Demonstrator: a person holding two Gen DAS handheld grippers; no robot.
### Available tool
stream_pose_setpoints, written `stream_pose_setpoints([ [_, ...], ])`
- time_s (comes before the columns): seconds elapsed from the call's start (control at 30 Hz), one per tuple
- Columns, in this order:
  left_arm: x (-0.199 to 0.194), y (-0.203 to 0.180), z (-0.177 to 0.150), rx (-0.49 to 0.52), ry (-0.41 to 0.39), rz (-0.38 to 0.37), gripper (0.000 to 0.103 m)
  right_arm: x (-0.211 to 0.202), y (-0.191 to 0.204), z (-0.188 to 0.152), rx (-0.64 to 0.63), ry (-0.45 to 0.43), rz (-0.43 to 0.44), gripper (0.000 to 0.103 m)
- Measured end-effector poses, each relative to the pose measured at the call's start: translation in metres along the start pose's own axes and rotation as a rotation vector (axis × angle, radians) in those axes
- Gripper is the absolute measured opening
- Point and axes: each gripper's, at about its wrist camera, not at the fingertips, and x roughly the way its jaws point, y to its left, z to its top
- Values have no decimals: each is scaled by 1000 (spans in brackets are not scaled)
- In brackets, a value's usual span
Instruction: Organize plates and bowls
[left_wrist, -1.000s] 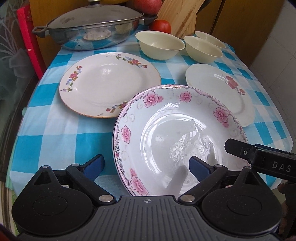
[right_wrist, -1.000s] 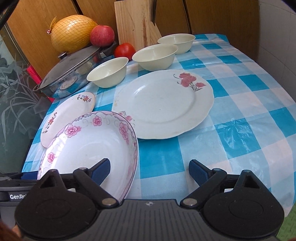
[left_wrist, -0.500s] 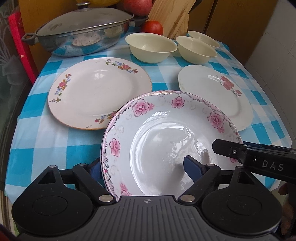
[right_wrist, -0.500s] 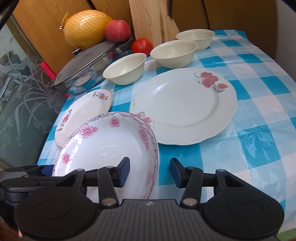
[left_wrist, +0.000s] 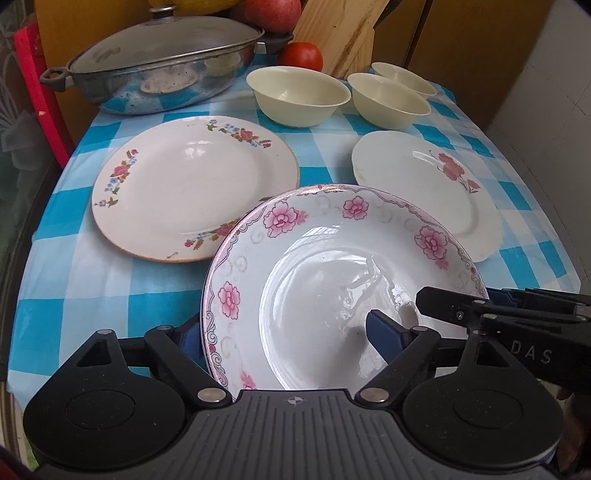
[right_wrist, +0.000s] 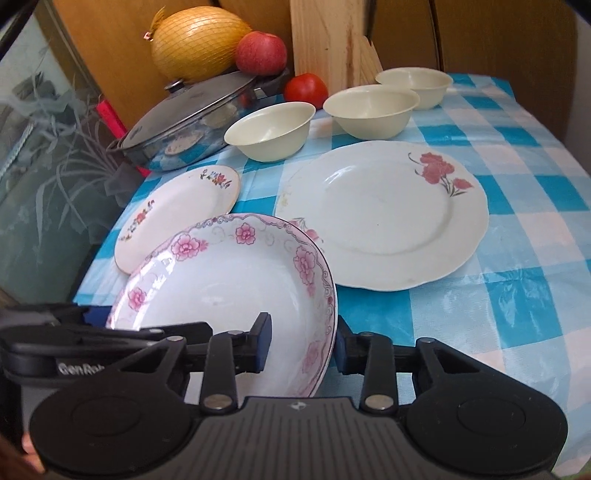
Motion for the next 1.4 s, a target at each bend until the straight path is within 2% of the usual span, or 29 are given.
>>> stream_pose_setpoints([
  [0.1, -1, 1, -1, -8, -1, -10, 90, -3, 0, -1, -9, -10, 9, 33],
  [0.3, -1, -8, -7, 47, -9, 15, 90, -6, -2, -1, -17, -15, 11, 33],
  [0.43, -1, -4, -5, 39, -5, -1, 91, -1, -5, 0, -11, 10, 25, 34],
  [0.53, -1, -1, -2, 32, -9, -11, 89, -2, -11, 4, 6, -4, 45, 34],
  [0.7, -4, 6, 8, -17, -27, -15, 88, -9, -26, 12, 71, -35, 16, 34],
  [0.87, -10, 5, 31, -20, -74, -5, 88, -10, -44, 20, 163, -30, 22, 37],
  [0.97, -9, -2, 52, 19, -101, -7, 90, -16, -49, 22, 181, -52, 17, 38],
  [1.1, 12, -12, 74, 42, -75, -8, 90, -21, -56, 27, 200, -79, -12, 38],
  [1.2, 27, -20, 82, 46, -41, -44, 89, -19, -65, 31, 227, -88, -51, 38],
  [1.4, 42, -35, 99, 81, -52, -49, 89, -12, -83, 38, 281, -94, -124, 39],
])
